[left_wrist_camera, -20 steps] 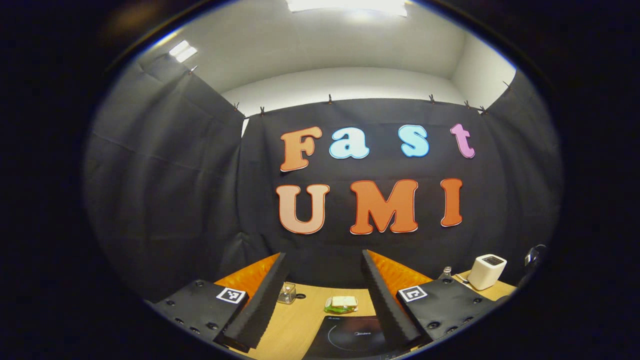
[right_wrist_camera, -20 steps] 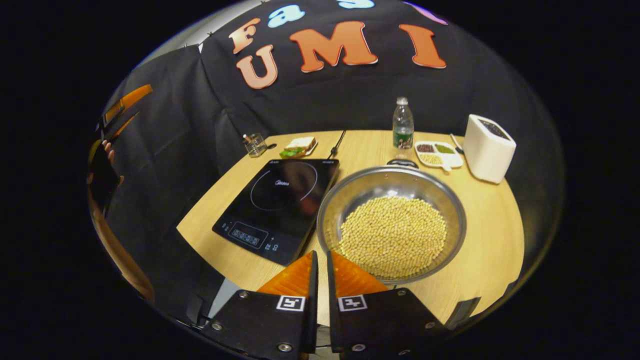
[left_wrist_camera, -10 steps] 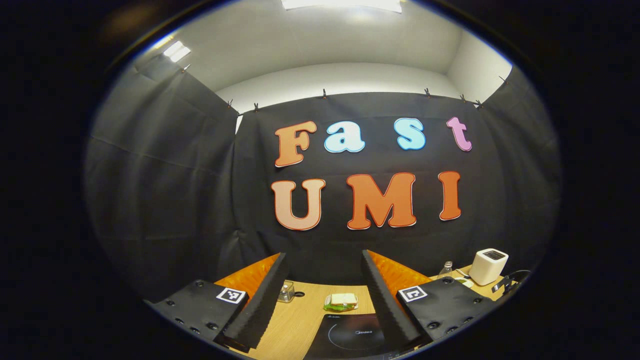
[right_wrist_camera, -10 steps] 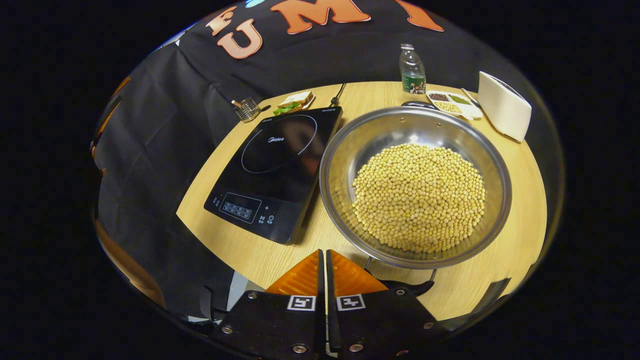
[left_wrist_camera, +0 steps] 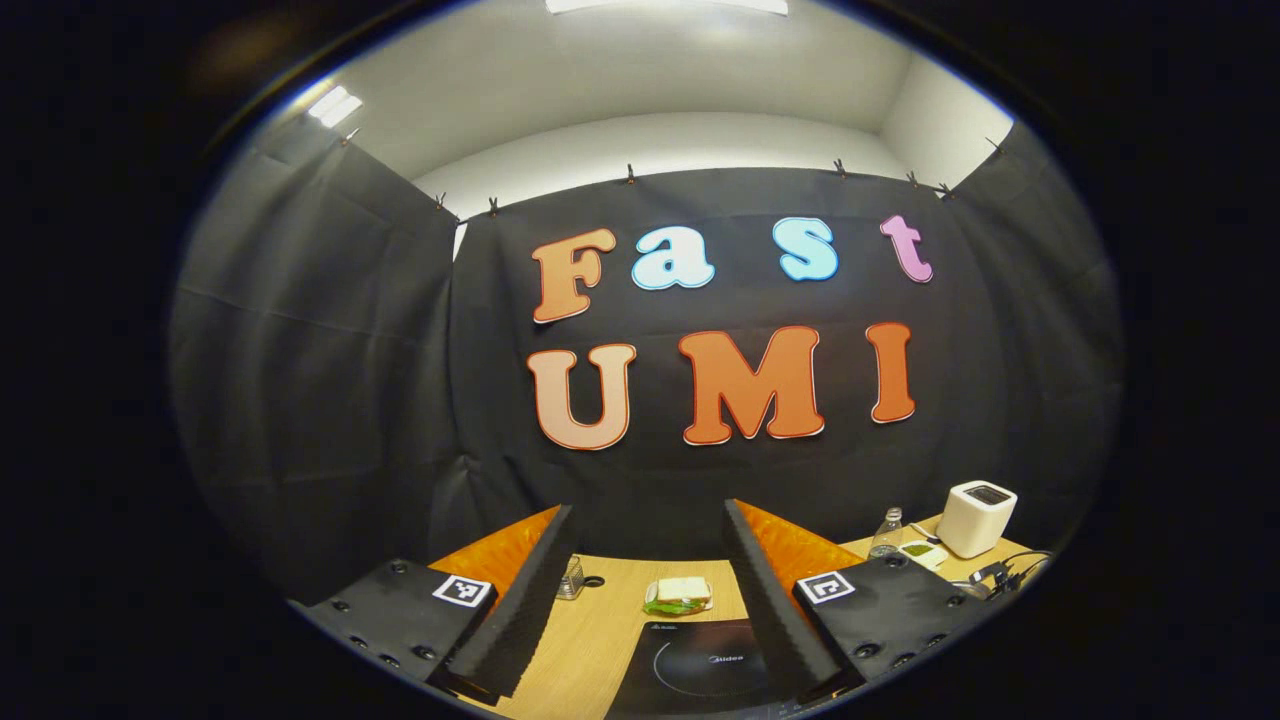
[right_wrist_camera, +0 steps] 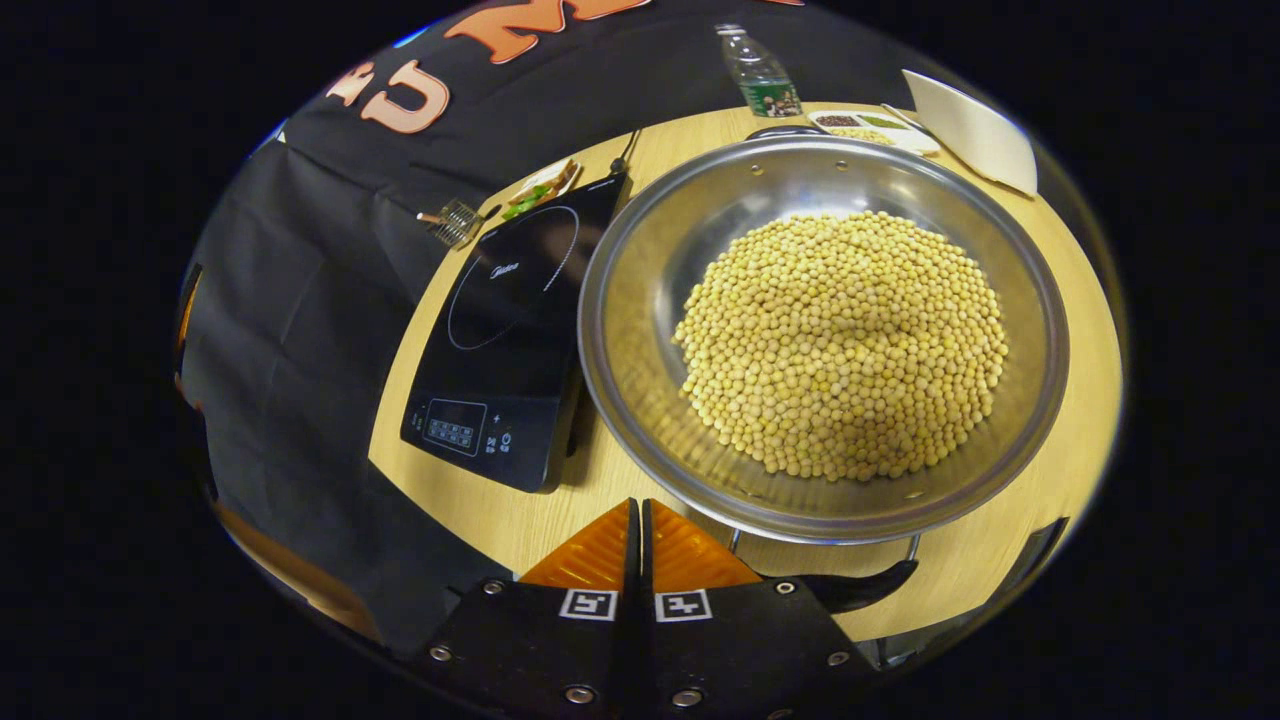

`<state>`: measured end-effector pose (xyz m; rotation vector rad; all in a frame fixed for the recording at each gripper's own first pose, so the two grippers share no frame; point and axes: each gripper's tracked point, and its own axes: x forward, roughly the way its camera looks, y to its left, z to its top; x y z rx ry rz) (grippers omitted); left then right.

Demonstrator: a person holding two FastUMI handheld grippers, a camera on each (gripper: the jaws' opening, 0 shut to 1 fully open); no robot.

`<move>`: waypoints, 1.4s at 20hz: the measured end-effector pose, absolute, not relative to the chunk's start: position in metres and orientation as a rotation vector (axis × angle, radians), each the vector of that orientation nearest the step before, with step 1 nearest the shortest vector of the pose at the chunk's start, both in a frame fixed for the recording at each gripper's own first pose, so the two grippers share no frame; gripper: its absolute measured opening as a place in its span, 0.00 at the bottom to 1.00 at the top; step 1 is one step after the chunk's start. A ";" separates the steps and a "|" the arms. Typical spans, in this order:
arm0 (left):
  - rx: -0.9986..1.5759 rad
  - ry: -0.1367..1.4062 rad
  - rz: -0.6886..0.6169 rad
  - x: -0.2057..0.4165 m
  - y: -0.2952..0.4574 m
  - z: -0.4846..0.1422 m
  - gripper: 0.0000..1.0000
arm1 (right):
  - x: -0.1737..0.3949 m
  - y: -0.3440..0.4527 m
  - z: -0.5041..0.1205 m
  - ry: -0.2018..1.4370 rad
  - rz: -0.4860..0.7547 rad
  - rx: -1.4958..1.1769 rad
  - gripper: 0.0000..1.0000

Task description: First push the handle of the pot to place it horizontally, then grasp the pot with both hands and set it on the induction cooktop.

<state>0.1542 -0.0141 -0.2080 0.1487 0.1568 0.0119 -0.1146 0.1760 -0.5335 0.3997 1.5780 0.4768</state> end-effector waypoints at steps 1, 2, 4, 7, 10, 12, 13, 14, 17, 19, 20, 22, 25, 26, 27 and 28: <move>0.148 0.158 0.011 0.156 -0.016 -0.207 0.93 | -0.111 0.168 -0.539 1.577 0.455 0.378 0.00; 0.150 0.158 0.010 0.156 -0.015 -0.208 0.93 | -0.110 0.159 -0.545 1.578 0.432 0.364 0.00; 0.154 0.153 0.012 0.159 -0.016 -0.207 0.93 | -0.107 0.140 -0.556 1.581 0.394 0.336 0.00; 0.145 0.151 -0.001 0.164 -0.024 -0.208 0.95 | -0.098 0.109 -0.571 1.573 0.308 0.305 0.00; 0.144 0.150 -0.018 0.166 -0.027 -0.212 0.95 | -0.097 0.088 -0.577 1.585 0.283 0.302 0.00; 0.140 0.149 -0.007 0.170 -0.022 -0.214 0.96 | -0.095 0.072 -0.582 1.587 0.252 0.290 0.00; 0.138 0.153 -0.002 0.171 -0.019 -0.216 0.96 | -0.093 0.063 -0.583 1.584 0.238 0.279 0.00; 0.140 0.157 0.004 0.172 -0.016 -0.219 0.93 | -0.091 0.056 -0.585 1.583 0.226 0.269 0.00; 0.149 0.159 0.012 0.178 -0.013 -0.220 0.96 | -0.084 0.038 -0.586 1.583 0.189 0.266 0.00; 0.153 0.157 0.024 0.182 -0.010 -0.219 0.93 | -0.080 0.026 -0.588 1.575 0.170 0.240 0.00; 0.149 0.155 0.022 0.184 -0.013 -0.219 0.96 | -0.077 0.019 -0.591 1.568 0.169 0.212 0.00; 0.146 0.154 0.013 0.186 -0.016 -0.219 0.93 | -0.072 -0.011 -0.603 1.570 0.088 0.135 0.00; 0.153 0.155 0.004 0.191 -0.020 -0.222 0.96 | -0.070 -0.030 -0.609 1.591 0.014 0.200 0.00; 0.166 0.160 0.011 0.193 -0.017 -0.224 0.96 | -0.067 -0.037 -0.609 1.586 -0.005 0.211 0.00; 0.175 0.165 0.021 0.195 -0.014 -0.224 0.99 | -0.064 -0.044 -0.613 1.578 -0.029 0.210 0.00; 0.175 0.167 0.023 0.198 -0.013 -0.224 0.96 | -0.062 -0.050 -0.612 1.571 -0.046 0.217 0.00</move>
